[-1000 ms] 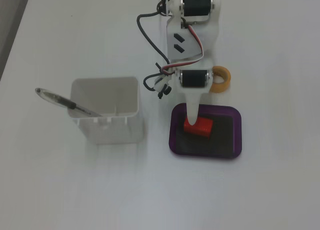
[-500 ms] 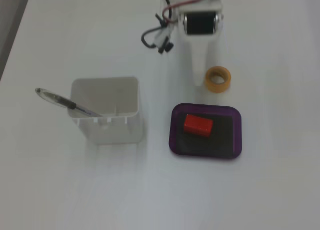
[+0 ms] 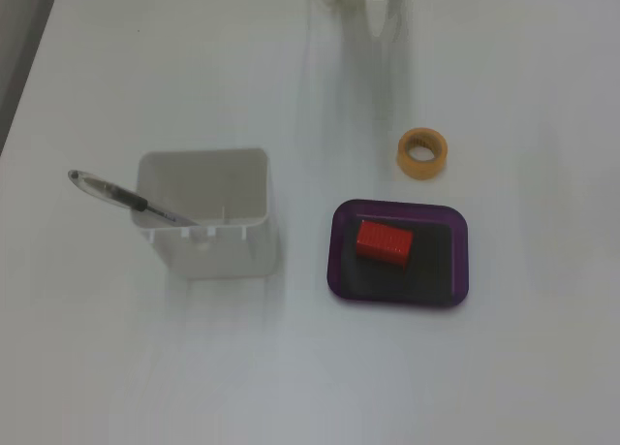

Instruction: Pick up the red cube and place it in the box.

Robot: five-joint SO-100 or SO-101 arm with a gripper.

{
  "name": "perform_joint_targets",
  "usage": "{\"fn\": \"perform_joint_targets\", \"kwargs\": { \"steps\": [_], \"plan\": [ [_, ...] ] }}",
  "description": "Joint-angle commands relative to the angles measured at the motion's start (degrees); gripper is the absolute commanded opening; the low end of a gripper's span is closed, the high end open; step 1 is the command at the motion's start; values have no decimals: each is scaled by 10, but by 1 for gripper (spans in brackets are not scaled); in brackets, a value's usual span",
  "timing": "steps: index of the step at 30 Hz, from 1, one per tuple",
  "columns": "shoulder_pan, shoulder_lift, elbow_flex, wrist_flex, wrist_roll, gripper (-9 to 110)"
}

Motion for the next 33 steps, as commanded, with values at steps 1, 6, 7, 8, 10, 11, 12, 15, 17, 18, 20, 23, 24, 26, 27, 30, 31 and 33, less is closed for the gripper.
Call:
{"fn": "perform_joint_targets", "kwargs": {
  "steps": [1,6,7,8,10,11,12,15,17,18,20,23,24,26,27,30,31,33],
  "plan": [
    [4,112,115,-41,1,15],
    [4,264,274,-80,1,15],
    [4,294,301,-83,3,15],
    [4,323,325,-82,6,15],
    [3,383,367,-75,8,15],
    [3,412,385,-74,8,15],
    [-3,432,399,-73,8,15],
    [0,442,424,-62,9,15],
    [-2,432,429,-58,9,15],
    [3,428,439,-57,11,15],
    [3,425,461,-59,10,14],
    [2,425,487,-58,10,14],
    [2,425,495,-58,10,14],
    [3,425,509,-58,10,11],
    [3,425,516,-57,9,8],
    [3,425,525,-57,9,-1],
    [3,425,525,-57,9,0],
    [3,425,525,-57,9,0]
  ]
}}
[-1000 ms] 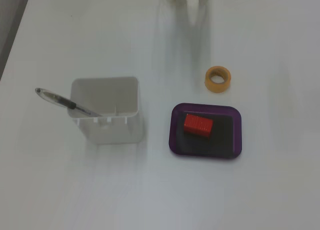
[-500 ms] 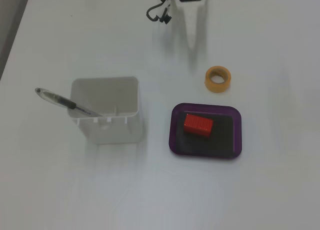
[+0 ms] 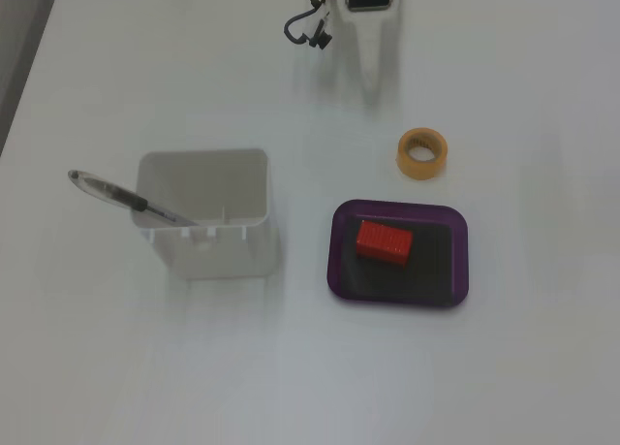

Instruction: Pick up the red cube and place it in the box.

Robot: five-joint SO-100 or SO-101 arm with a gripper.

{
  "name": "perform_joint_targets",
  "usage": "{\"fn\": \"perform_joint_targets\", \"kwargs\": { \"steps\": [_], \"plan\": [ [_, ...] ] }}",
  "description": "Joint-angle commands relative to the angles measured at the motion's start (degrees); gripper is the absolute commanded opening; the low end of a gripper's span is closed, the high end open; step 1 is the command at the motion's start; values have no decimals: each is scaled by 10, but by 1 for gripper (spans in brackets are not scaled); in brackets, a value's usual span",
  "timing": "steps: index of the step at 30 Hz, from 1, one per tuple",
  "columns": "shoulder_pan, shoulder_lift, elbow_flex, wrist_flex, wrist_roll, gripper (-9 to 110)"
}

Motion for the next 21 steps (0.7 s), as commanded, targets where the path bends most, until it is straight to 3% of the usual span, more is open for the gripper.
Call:
{"fn": "perform_joint_targets", "kwargs": {
  "steps": [1,21],
  "plan": [
    [3,40,9,2,2,0],
    [-2,40,13,-6,1,0]
  ]
}}
